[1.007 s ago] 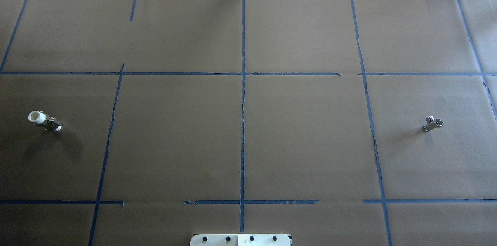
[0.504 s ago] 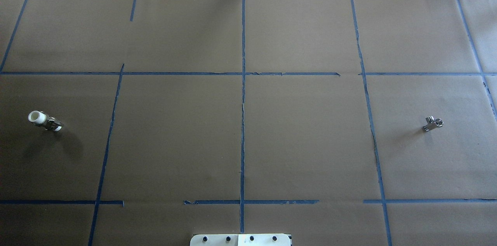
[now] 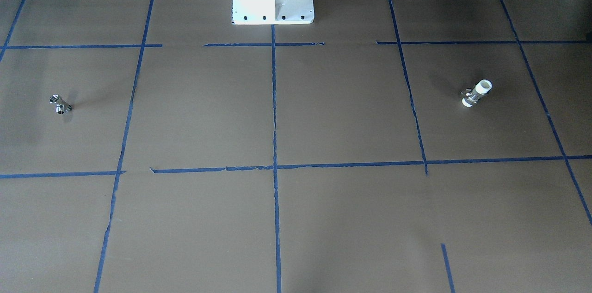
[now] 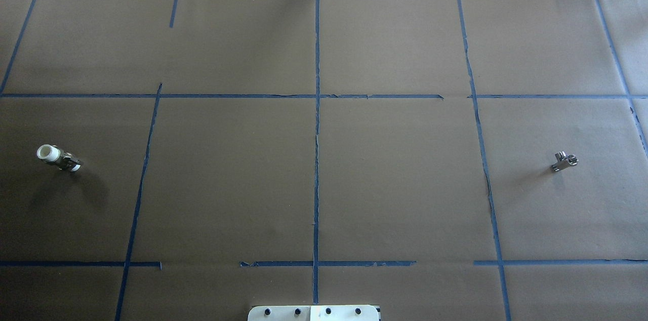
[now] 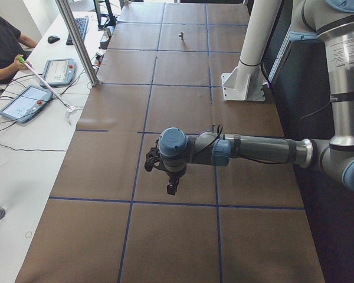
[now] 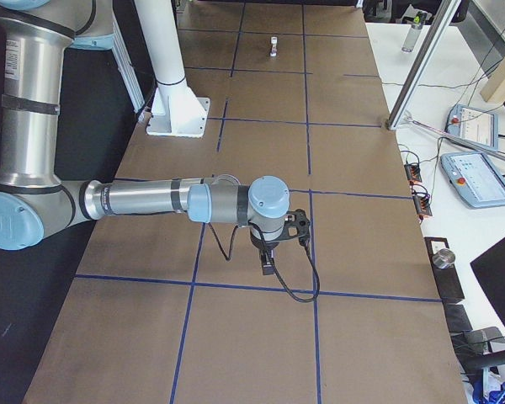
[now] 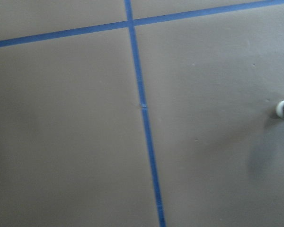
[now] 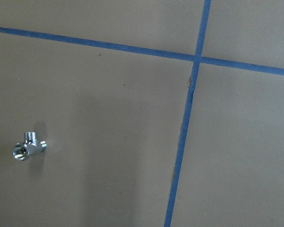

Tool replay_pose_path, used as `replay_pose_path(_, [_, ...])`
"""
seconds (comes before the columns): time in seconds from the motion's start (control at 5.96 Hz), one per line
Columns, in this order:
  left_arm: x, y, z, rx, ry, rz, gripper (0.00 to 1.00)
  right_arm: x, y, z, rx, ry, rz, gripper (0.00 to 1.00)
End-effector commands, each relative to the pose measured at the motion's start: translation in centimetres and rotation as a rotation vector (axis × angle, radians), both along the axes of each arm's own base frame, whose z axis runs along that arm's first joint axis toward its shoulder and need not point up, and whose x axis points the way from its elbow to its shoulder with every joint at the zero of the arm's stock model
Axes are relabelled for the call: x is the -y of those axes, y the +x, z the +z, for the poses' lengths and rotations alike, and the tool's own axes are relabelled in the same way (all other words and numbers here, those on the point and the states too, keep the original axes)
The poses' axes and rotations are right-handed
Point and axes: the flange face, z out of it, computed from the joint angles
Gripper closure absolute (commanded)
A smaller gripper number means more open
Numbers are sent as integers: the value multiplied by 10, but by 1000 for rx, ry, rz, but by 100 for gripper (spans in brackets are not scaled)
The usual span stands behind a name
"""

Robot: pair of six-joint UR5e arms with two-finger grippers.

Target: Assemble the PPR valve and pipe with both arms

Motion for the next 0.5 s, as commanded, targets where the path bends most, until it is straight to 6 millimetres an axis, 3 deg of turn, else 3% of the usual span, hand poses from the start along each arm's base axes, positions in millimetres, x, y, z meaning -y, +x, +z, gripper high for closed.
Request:
replay_pose_path(0.0, [8,62,-37,-56,-54,-102,0,-9,-2,5,18,-1,-6,0])
replay_pose_path(0.17, [6,103,-52,-87,-119,-159,0,-13,-3,9,20,-14,-6,0])
replay_pose_path(0.34, [6,131,-55,-57,-122,-153,0,-13,-5,10,18,-15,-11,0])
